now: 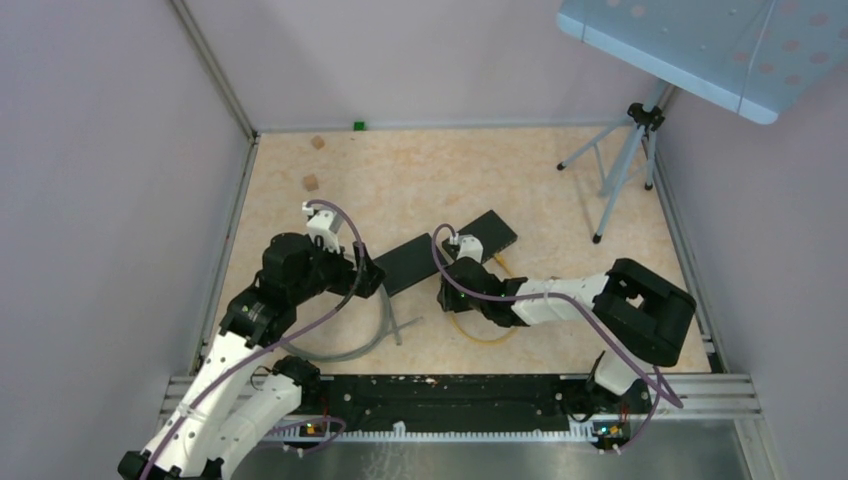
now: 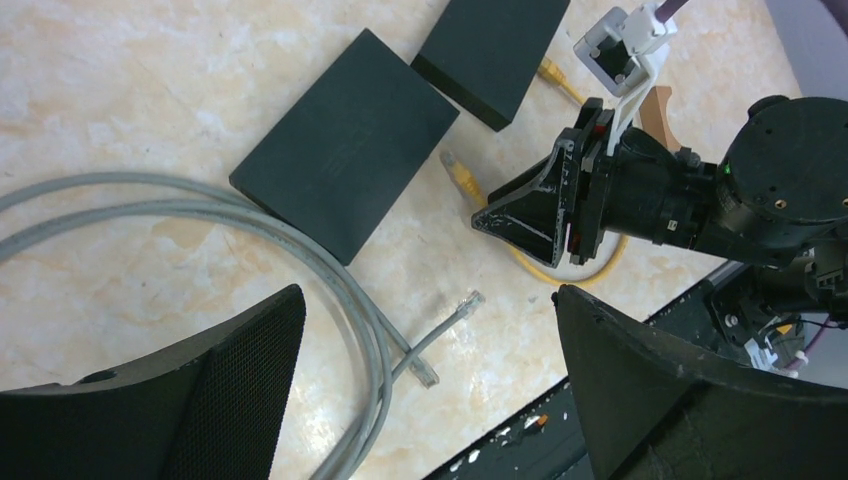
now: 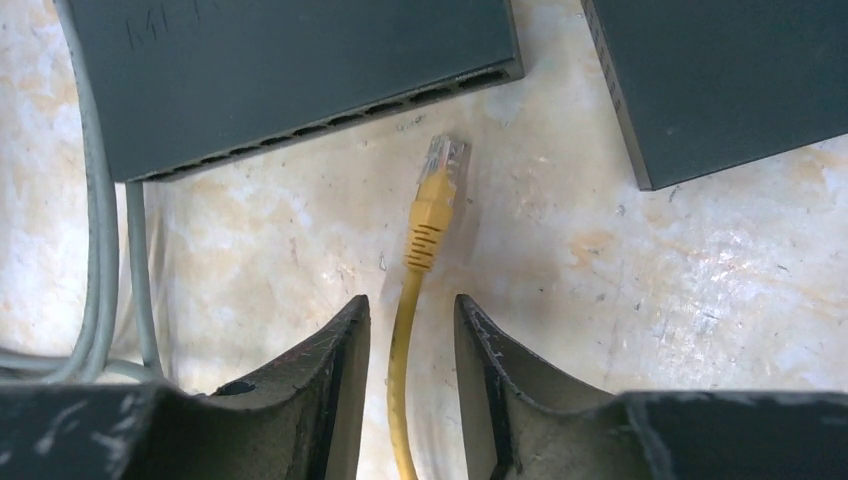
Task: Insert the plug into the switch port
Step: Pick up the connector from the center of the board, then insert the connector into the switch port.
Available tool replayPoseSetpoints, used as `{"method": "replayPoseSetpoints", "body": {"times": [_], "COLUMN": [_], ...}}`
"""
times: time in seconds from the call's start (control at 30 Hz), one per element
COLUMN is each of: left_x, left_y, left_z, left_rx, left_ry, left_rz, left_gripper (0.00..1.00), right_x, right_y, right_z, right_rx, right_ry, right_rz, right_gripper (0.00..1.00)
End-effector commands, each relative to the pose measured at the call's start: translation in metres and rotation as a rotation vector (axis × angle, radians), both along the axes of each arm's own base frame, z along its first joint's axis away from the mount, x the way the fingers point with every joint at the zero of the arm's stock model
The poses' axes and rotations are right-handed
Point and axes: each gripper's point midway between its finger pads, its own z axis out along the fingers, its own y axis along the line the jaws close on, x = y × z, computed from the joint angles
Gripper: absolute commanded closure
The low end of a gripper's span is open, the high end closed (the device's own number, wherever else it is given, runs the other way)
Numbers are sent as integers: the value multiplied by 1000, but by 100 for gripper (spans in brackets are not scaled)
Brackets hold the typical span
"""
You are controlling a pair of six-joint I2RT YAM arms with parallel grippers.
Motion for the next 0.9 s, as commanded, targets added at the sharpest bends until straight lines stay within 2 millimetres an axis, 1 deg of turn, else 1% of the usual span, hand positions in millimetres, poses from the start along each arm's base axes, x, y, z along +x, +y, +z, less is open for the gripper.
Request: {"method": "replayPoseSetpoints", "body": {"times": [0.0, 0.07, 0.13, 0.2, 0.27, 0.33, 0.4, 0.43, 0.47, 0.5, 0.57, 0.67, 0.7, 0.73, 0.77, 0.87], "left_x": [-7, -6, -7, -8, -9, -9, -12, -14, -16, -20, -31, -53, -61, -69, -78, -92], "left_y": [-6, -5, -4, -3, -4, -5, -9, -12, -16, -20, -29, -42, -46, -49, -50, -57], "left_z": [13, 10, 8, 7, 9, 15, 27, 36, 48, 61, 96, 140, 150, 158, 172, 179], "left_rx": [-35, -29, -22, -21, -28, -42, -68, -88, -114, -145, -226, -326, -352, -378, -404, -429], "left_ry": [1, 4, 9, 13, 6, -12, -48, -74, -109, -147, -238, -401, -455, -507, -592, -681], "left_rz": [-32, -31, -27, -28, -31, -36, -60, -81, -109, -140, -209, -356, -410, -457, -506, -618], "left_gripper": [1, 1, 1, 1, 1, 1, 1, 1, 1, 1, 1, 1, 1, 1, 1, 1], "right_x": [-14, -19, -22, -23, -22, -19, -16, -14, -14, -14, -18, -34, -42, -51, -59, -83], "right_y": [1, 1, 0, -1, -2, -4, -8, -10, -14, -18, -27, -38, -44, -49, -52, -68], "right_z": [3, -8, -16, -18, -14, -1, 22, 35, 51, 74, 104, 152, 167, 178, 191, 226], "right_rx": [0, -33, -73, -77, -52, -18, 20, 45, 69, 99, 145, 248, 285, 318, 352, 442], "right_ry": [24, 48, 64, 62, 42, 2, -70, -105, -150, -214, -311, -482, -538, -593, -649, -808], "right_rz": [38, 62, 71, 74, 67, 51, 56, 58, 69, 88, 134, 243, 277, 321, 362, 447], "right_gripper": [63, 63, 70, 81, 93, 100, 100, 100, 100, 100, 100, 100, 100, 100, 100, 100]}}
